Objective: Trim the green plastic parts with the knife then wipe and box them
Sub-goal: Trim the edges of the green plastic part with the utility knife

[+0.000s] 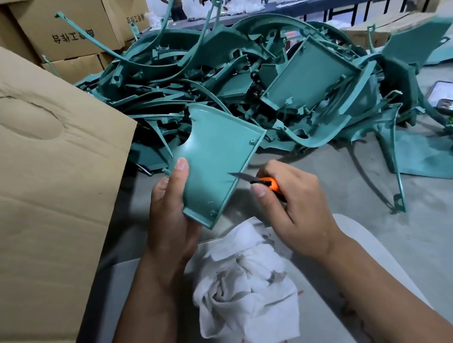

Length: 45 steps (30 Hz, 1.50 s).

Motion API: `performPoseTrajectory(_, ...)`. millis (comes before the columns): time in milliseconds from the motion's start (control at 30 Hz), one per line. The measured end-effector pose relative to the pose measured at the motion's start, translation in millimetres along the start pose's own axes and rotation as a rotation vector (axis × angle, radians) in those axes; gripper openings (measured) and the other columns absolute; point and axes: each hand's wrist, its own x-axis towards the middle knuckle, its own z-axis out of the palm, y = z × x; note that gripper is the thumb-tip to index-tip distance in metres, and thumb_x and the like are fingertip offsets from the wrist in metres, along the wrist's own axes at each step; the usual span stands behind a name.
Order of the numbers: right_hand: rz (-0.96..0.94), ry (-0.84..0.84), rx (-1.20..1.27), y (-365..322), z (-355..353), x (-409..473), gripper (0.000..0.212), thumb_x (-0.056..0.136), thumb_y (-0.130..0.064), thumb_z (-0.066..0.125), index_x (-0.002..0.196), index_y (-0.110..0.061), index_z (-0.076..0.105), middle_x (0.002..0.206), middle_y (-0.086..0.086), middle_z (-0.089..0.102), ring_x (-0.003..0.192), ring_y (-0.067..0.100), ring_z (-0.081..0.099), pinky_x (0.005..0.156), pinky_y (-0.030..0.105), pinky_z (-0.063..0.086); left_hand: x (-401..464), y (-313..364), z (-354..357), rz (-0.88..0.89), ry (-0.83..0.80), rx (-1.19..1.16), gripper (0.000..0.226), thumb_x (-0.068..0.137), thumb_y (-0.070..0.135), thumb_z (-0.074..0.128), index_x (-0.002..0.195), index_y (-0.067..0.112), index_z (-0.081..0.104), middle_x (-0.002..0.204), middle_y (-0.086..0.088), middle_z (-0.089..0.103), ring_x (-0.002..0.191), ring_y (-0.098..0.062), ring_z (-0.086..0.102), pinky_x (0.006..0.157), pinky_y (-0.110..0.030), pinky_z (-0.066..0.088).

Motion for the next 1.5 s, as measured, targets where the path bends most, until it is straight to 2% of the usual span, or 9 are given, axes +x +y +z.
performPoseTrajectory(200, 0.083, 0.117, -0.112, 2, -4, 0, 0.032, 0.106, -0.029, 0.049, 0.086, -0.007, 0.057, 0.072, -0.005, 0.047, 0.063, 0.017, 0.044, 0.059, 0.027, 0.034, 5, 0, -6, -0.083, -0.017, -0.116, 0.035, 0.107, 0.021, 0.045, 0.109, -0.002, 0.070, 0.092, -0.014, 0.077, 0.073, -0.017, 0.075, 0.064, -0.025, 0.060)
performPoseTrajectory(333, 0.121, 0.212, -0.153, 1, -7, 4, 0.026, 0.106, -0.026, 0.051, 0.083, -0.014, 0.051, 0.067, -0.013, 0.037, 0.058, 0.009, 0.034, 0.059, 0.015, 0.029, 7, -4, -11, -0.092, -0.053, -0.161, 0.038, 0.107, 0.019, 0.044, 0.099, 0.003, 0.077, 0.088, -0.010, 0.079, 0.074, -0.015, 0.076, 0.062, -0.022, 0.058)
performPoseTrajectory(533, 0.347, 0.204, -0.294, 14, -12, 3, 0.039, 0.108, -0.037, 0.044, 0.078, -0.013, 0.044, 0.059, -0.005, 0.041, 0.052, 0.014, 0.040, 0.054, 0.032, 0.024, 8, -4, -24, -0.048, -0.092, -0.132, 0.035, 0.105, 0.027, 0.048, 0.102, 0.016, 0.081, 0.097, -0.008, 0.079, 0.084, -0.015, 0.076, 0.066, -0.021, 0.058)
performPoseTrajectory(700, 0.202, 0.206, -0.181, 1, -8, 3, 0.033, 0.108, -0.031, 0.048, 0.078, -0.020, 0.038, 0.060, -0.013, 0.034, 0.053, 0.004, 0.035, 0.053, 0.022, 0.023, 10, -6, -23, -0.069, -0.096, -0.138, 0.034, 0.106, 0.026, 0.049, 0.106, 0.011, 0.079, 0.102, -0.014, 0.078, 0.087, -0.020, 0.076, 0.069, -0.025, 0.060)
performPoseTrajectory(1100, 0.200, 0.142, -0.250, -4, 1, -1, 0.032, 0.107, -0.031, 0.050, 0.082, -0.012, 0.051, 0.064, -0.006, 0.045, 0.054, 0.015, 0.040, 0.053, 0.027, 0.026, 5, -4, -13, -0.091, -0.016, -0.154, 0.035, 0.106, 0.024, 0.048, 0.116, 0.000, 0.071, 0.109, -0.023, 0.074, 0.090, -0.025, 0.075, 0.075, -0.029, 0.061)
performPoseTrajectory(1200, 0.161, 0.105, -0.266, -7, 1, -1, 0.029, 0.107, -0.033, 0.051, 0.082, -0.017, 0.047, 0.066, -0.010, 0.043, 0.054, 0.012, 0.039, 0.053, 0.021, 0.027, 2, -4, -11, -0.083, 0.019, -0.090, 0.041, 0.107, 0.026, 0.048, 0.116, -0.009, 0.067, 0.108, -0.032, 0.071, 0.085, -0.026, 0.073, 0.068, -0.029, 0.060)
performPoseTrajectory(1267, 0.099, 0.056, -0.235, -9, 1, -2, 0.030, 0.106, -0.035, 0.051, 0.081, -0.018, 0.046, 0.065, -0.011, 0.041, 0.054, 0.014, 0.039, 0.052, 0.030, 0.031, 1, -4, -11, -0.074, 0.021, -0.073, 0.043, 0.107, 0.027, 0.047, 0.113, -0.011, 0.067, 0.101, -0.031, 0.072, 0.079, -0.026, 0.073, 0.063, -0.028, 0.059)
performPoseTrajectory(1367, -0.001, -0.023, -0.208, -14, 2, -2, 0.031, 0.105, -0.038, 0.050, 0.082, -0.025, 0.036, 0.063, -0.015, 0.032, 0.053, 0.010, 0.032, 0.050, 0.036, 0.035, 1, -4, -12, -0.079, 0.016, -0.075, 0.039, 0.108, 0.026, 0.047, 0.106, -0.004, 0.072, 0.090, -0.021, 0.075, 0.071, -0.023, 0.073, 0.059, -0.027, 0.058)
performPoseTrajectory(1500, 0.040, 0.038, -0.184, -9, 1, 0, 0.030, 0.107, -0.034, 0.050, 0.081, -0.019, 0.046, 0.065, -0.012, 0.039, 0.054, 0.014, 0.039, 0.052, 0.034, 0.036, 3, -4, -15, -0.091, -0.058, -0.116, 0.038, 0.108, 0.027, 0.046, 0.108, 0.006, 0.078, 0.102, -0.020, 0.076, 0.085, -0.024, 0.076, 0.068, -0.027, 0.060)
